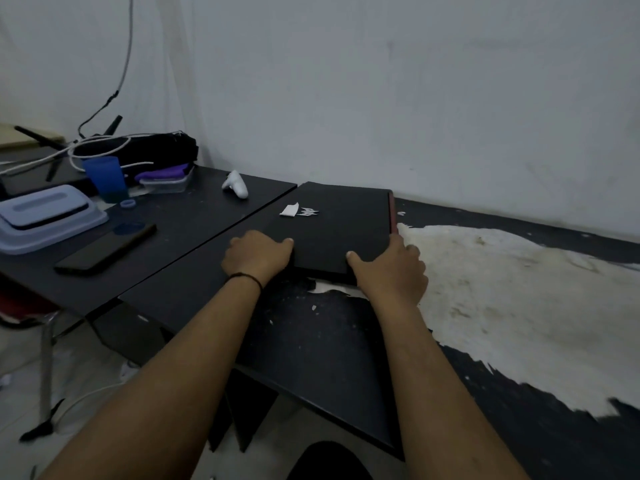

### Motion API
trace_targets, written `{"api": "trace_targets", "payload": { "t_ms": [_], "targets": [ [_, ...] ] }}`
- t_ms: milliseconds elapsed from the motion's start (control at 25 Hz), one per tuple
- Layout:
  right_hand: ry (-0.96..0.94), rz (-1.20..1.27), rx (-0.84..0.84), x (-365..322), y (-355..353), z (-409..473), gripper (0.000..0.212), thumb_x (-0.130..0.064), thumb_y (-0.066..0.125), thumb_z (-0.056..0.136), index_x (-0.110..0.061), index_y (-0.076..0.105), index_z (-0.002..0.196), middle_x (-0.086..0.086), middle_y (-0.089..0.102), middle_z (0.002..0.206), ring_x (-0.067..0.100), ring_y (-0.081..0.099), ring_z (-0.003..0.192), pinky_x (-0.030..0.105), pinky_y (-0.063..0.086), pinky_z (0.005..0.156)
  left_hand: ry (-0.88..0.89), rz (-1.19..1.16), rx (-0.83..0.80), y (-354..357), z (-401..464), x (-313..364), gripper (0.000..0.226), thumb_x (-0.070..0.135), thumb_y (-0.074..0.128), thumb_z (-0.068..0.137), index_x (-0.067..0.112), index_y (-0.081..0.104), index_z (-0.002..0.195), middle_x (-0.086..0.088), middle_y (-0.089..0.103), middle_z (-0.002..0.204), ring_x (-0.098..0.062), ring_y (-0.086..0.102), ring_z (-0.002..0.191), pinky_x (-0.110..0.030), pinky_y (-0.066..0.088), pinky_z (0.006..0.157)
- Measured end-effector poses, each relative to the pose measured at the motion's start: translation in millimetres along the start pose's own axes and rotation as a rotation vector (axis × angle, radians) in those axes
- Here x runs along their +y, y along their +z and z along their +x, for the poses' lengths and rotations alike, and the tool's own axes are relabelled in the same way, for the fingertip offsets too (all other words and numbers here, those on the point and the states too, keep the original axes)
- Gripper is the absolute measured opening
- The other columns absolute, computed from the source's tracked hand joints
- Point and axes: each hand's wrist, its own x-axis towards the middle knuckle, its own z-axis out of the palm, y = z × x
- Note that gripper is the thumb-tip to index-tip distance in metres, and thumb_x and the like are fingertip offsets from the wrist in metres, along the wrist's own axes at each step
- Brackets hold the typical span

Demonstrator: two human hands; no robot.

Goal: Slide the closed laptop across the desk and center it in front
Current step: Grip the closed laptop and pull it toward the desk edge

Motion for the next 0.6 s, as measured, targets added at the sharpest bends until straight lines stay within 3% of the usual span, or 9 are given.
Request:
{"api": "trace_targets", "payload": {
  "t_ms": [120,280,480,520,600],
  "targets": [
    [0.016,-0.021,-0.004,4,-2,-1,0.081,-0.070,0.062,0.076,-0.022,0.046,0.139,0.007,0.062,0.129,0.033,0.055,0.118,0.046,0.041,0.100,0.064,0.065,-0.096,-2,16,10,0.074,0.067,0.050,0.087,0.005,0.064,0.125,-0.017,0.060,0.136,-0.036,0.055,0.126,-0.042,0.047,0.102],
    [0.006,0.053,-0.016,7,-4,3,0.080,-0.067,0.066,0.074,-0.027,0.045,0.140,0.003,0.064,0.128,0.030,0.057,0.119,0.045,0.042,0.102,0.165,0.294,-0.091,3,11,13,0.081,0.070,0.034,0.093,0.003,0.065,0.126,-0.018,0.059,0.137,-0.036,0.054,0.126,-0.042,0.044,0.103],
    [0.006,-0.025,-0.176,21,-29,20,0.086,-0.065,0.067,0.069,-0.032,0.039,0.143,0.001,0.064,0.130,0.028,0.057,0.120,0.047,0.042,0.103,0.223,0.350,-0.089,-3,-14,12,0.083,0.075,0.035,0.090,0.006,0.064,0.127,-0.015,0.060,0.136,-0.033,0.058,0.121,-0.039,0.047,0.095],
    [0.002,-0.040,-0.189,24,-34,22,0.086,-0.064,0.066,0.067,-0.031,0.040,0.143,0.001,0.061,0.133,0.029,0.055,0.122,0.048,0.043,0.103,0.214,0.353,-0.089,-2,-21,11,0.083,0.078,0.036,0.088,0.007,0.066,0.120,-0.014,0.061,0.133,-0.033,0.060,0.118,-0.039,0.048,0.091],
    [-0.009,-0.056,-0.210,26,-38,24,0.086,-0.065,0.064,0.064,-0.031,0.043,0.140,0.000,0.059,0.135,0.029,0.053,0.123,0.048,0.043,0.102,0.174,0.359,-0.108,-2,-37,5,0.080,0.083,0.036,0.083,0.009,0.066,0.089,-0.011,0.067,0.115,-0.031,0.063,0.101,-0.036,0.048,0.078]
  ]
}}
